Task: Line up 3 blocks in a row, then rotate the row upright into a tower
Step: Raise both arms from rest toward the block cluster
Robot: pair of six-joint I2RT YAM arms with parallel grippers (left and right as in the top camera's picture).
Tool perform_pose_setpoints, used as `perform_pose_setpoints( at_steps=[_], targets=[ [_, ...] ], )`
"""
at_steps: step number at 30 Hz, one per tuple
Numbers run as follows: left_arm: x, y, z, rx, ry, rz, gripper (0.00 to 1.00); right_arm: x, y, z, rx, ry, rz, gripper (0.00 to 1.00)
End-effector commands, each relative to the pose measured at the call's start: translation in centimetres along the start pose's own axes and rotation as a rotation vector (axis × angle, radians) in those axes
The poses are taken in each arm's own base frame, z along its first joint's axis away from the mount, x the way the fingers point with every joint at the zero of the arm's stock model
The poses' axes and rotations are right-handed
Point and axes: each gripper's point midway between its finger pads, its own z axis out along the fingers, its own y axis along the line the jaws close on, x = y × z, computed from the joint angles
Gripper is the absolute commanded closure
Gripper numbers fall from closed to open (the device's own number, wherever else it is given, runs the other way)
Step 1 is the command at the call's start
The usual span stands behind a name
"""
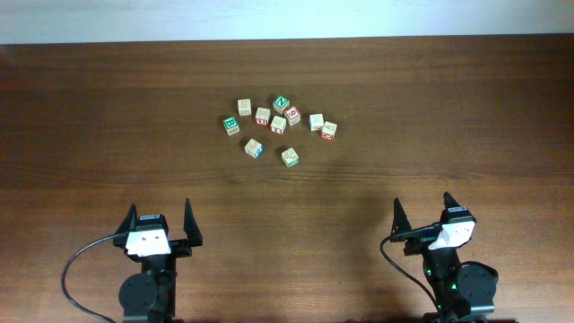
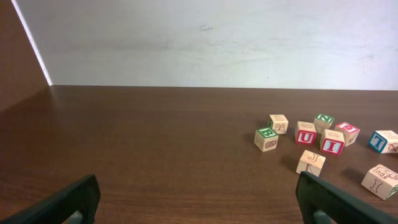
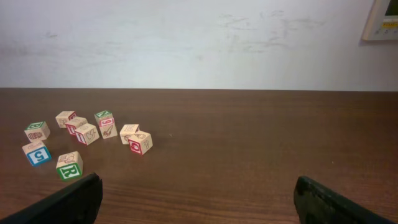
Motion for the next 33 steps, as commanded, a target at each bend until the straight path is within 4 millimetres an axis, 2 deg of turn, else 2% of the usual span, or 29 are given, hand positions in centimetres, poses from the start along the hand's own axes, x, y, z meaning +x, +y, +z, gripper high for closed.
perform_pose_setpoints(
  at_steps=[1, 14, 18, 21, 26, 29, 33],
  targets=[
    [0.1, -0.1, 0.0, 0.008, -0.003, 0.015, 0.01, 0.3, -0.3, 0.0, 0.015, 0.002, -0.006, 0.02],
    [0.1, -0.1, 0.0, 0.009, 0.000, 0.015, 0.01, 0.3, -0.1, 0.0, 0.004, 0.003, -0.005, 0.02],
    [0.2, -2.5, -0.2, 0.149, 0.003, 0.015, 0.01, 0.6, -0.2, 0.1, 0.005, 0.016, -0.004, 0.02],
    [0.0, -2.7, -0.2, 0.158, -0.005, 0.014, 0.01, 0.6, 0.2, 0.1, -0.017, 0.016, -0.005, 0.02],
    [-2.4, -3.6, -0.6, 0.216, -0.031, 0.010, 0.01, -0.6, 2.6, -0.3, -0.154, -0.008, -0.008, 0.02],
    [-4.6, -4.4, -0.5, 0.259, -0.018, 0.011, 0.01, -3.0, 3.5, -0.8, -0.200, -0.034, 0.012, 0.02],
    [-8.7, -5.5, 1.1, 0.318, 0.017, 0.010, 0.01, -6.7, 5.3, -0.6, -0.298, 0.004, 0.024, 0.02]
  ],
)
